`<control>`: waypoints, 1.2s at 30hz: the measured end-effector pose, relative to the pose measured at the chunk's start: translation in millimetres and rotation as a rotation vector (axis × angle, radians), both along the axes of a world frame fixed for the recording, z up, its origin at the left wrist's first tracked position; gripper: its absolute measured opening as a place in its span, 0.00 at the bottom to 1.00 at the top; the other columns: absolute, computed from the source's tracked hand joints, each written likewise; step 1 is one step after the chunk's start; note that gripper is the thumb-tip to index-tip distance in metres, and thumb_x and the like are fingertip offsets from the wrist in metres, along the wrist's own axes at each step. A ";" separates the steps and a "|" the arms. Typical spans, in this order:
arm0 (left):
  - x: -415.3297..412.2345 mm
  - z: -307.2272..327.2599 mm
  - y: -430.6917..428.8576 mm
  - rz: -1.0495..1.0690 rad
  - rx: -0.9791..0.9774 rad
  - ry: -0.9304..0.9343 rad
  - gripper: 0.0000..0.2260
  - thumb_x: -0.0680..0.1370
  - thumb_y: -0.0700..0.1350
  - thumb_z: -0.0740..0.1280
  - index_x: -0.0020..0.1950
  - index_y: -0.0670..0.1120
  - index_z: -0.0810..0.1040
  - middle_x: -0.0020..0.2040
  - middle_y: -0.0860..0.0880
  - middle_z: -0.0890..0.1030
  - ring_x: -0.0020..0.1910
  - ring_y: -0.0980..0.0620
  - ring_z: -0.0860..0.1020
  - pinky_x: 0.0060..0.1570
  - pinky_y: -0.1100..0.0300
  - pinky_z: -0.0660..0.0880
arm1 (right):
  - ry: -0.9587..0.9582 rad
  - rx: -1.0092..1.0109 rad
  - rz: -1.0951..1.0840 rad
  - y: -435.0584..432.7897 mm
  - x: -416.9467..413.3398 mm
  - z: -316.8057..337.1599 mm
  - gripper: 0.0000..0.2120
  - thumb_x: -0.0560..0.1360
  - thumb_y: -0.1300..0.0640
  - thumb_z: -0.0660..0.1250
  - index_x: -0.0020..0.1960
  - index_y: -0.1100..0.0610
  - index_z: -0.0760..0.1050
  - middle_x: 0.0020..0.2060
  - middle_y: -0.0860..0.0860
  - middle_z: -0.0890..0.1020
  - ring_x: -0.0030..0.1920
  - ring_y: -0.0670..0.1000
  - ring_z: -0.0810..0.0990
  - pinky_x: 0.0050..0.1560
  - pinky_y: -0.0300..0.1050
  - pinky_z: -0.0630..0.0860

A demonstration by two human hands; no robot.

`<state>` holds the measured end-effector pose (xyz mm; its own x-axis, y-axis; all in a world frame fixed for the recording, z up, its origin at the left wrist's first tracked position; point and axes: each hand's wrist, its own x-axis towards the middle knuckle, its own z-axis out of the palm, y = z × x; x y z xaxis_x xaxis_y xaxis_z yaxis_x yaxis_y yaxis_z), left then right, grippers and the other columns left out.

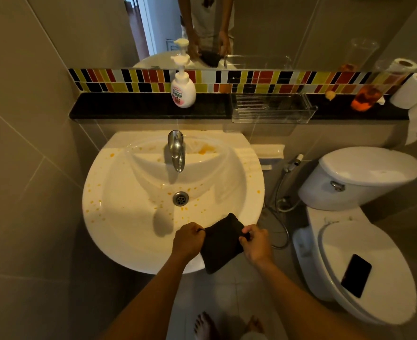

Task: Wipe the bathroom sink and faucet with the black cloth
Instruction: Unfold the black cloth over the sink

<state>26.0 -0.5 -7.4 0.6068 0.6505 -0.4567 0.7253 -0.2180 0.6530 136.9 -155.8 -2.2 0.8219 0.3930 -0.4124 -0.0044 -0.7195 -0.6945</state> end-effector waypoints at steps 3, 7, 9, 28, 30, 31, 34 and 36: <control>-5.0 -2.8 -1.6 -0.024 0.088 -0.003 0.07 0.77 0.45 0.64 0.55 0.49 0.74 0.55 0.46 0.77 0.53 0.48 0.76 0.57 0.51 0.74 | -0.024 0.006 0.009 -0.6 0.3 -0.8 0.05 0.75 0.62 0.68 0.48 0.54 0.74 0.55 0.55 0.71 0.50 0.53 0.75 0.52 0.44 0.75; 2.6 5.6 -4.1 -0.110 0.200 -0.084 0.11 0.77 0.44 0.63 0.59 0.49 0.74 0.59 0.45 0.76 0.59 0.46 0.74 0.60 0.47 0.73 | -0.018 0.108 0.054 -4.1 -0.3 5.3 0.07 0.75 0.62 0.68 0.46 0.52 0.73 0.54 0.53 0.72 0.54 0.52 0.74 0.54 0.45 0.77; 12.2 15.2 -5.8 -0.156 0.166 -0.158 0.11 0.78 0.42 0.63 0.59 0.49 0.77 0.59 0.45 0.77 0.60 0.47 0.74 0.61 0.50 0.72 | 0.012 0.167 0.078 -6.1 0.7 13.0 0.07 0.75 0.63 0.67 0.46 0.52 0.73 0.53 0.53 0.75 0.54 0.52 0.75 0.54 0.46 0.78; 56.6 94.0 5.7 -0.386 -0.045 -0.332 0.02 0.75 0.44 0.70 0.46 0.50 0.81 0.45 0.48 0.82 0.46 0.49 0.81 0.48 0.57 0.79 | 0.011 0.081 0.411 0.1 61.3 105.4 0.08 0.74 0.56 0.69 0.53 0.51 0.78 0.46 0.50 0.80 0.51 0.50 0.79 0.54 0.47 0.77; 58.0 105.9 8.1 -0.347 -0.121 -0.358 0.02 0.74 0.44 0.71 0.44 0.51 0.81 0.43 0.48 0.83 0.43 0.50 0.81 0.43 0.61 0.79 | -0.016 0.073 0.448 1.7 62.9 112.2 0.06 0.75 0.56 0.69 0.51 0.53 0.79 0.46 0.53 0.81 0.51 0.52 0.79 0.56 0.51 0.76; 58.7 110.5 9.9 -0.334 -0.131 -0.369 0.03 0.74 0.45 0.72 0.43 0.52 0.81 0.44 0.48 0.83 0.43 0.51 0.81 0.42 0.62 0.79 | -0.021 0.076 0.456 3.1 63.8 115.5 0.06 0.75 0.56 0.69 0.51 0.54 0.79 0.47 0.54 0.81 0.51 0.53 0.79 0.57 0.52 0.76; 59.4 121.8 15.8 -0.321 -0.122 -0.380 0.02 0.75 0.46 0.70 0.44 0.54 0.81 0.47 0.49 0.84 0.47 0.52 0.81 0.46 0.62 0.78 | 0.013 0.108 0.466 6.6 63.8 124.7 0.06 0.74 0.54 0.69 0.50 0.55 0.78 0.48 0.53 0.80 0.53 0.53 0.79 0.59 0.52 0.76; 59.2 128.9 20.9 -0.314 -0.133 -0.387 0.02 0.76 0.45 0.69 0.47 0.50 0.82 0.48 0.48 0.83 0.49 0.50 0.81 0.49 0.59 0.79 | 0.052 0.146 0.479 10.2 65.7 132.9 0.07 0.74 0.54 0.70 0.49 0.56 0.79 0.48 0.52 0.80 0.54 0.52 0.79 0.59 0.52 0.76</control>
